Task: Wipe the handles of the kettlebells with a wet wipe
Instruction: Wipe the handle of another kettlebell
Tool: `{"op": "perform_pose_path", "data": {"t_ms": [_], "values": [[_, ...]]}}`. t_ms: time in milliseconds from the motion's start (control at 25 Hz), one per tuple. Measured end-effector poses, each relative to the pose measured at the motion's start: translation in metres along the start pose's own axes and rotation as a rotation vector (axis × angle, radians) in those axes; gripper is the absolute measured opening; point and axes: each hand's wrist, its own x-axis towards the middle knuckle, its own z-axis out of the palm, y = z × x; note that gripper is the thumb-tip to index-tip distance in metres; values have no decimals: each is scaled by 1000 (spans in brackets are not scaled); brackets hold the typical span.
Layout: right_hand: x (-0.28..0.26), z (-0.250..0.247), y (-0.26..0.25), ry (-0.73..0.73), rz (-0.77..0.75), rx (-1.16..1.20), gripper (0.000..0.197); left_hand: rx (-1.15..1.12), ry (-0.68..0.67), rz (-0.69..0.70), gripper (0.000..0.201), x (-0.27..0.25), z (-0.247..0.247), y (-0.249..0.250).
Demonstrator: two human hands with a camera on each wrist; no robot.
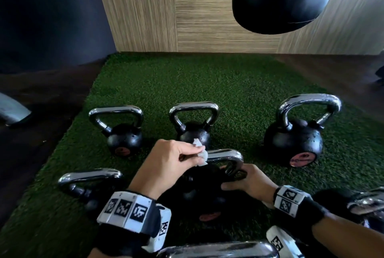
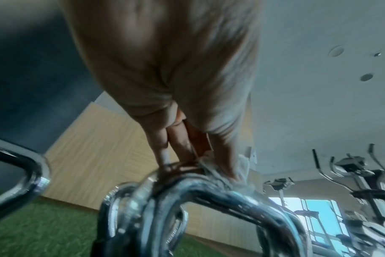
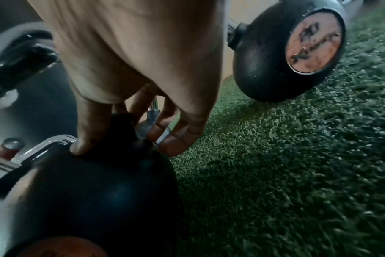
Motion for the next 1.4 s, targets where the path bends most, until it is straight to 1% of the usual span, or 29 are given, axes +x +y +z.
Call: {"op": "perform_pose_path", "data": {"t_ms": [80,160,200,280,360,400,560,680,760,840,960,1040,1080,1120,1200,1280,1400], "values": [[0,-1,8,23,-16,-73,71,23,25,14,31,-6,-2,-3],[1,-2,12,43,-43,-123,71,46,2,60,30,-10,1,1],[1,-1,12,47,-48,-132,69,34,9,59,30,-13,1,0],[1,0,12,52,-50,-154,68,-36,80,-22,31,-24,-5,-10],[1,0,12,58,-32,-151,69,-137,142,-161,30,-37,-13,-25],[2,-1,11,60,-19,-152,70,-198,150,-210,30,-43,-15,-30],[4,-1,15,56,-11,-172,73,-355,135,-211,32,-54,-7,-46],[5,-1,15,41,-3,-172,71,-532,132,-291,30,-62,-3,-66],[6,-2,15,30,-13,-165,72,-589,132,-325,32,-67,0,-77],[7,-1,16,31,-42,-157,73,-593,128,-334,28,-68,5,-83],[6,-1,17,54,-89,-171,72,-548,78,-346,10,-73,23,-89],[5,-2,14,66,-93,-171,73,-525,71,-399,16,-80,37,-91],[4,-3,11,63,-98,-157,73,-532,68,-426,16,-81,41,-91],[4,-3,6,55,-109,-139,72,-562,71,-444,11,-82,43,-89],[1,-5,-4,29,-154,-149,64,-574,115,-463,13,-82,44,-87],[0,-8,-14,17,-179,-219,54,-459,172,-460,15,-81,43,-84],[-7,-20,-24,21,-126,-353,40,-303,186,-403,15,-78,42,-76]]}}
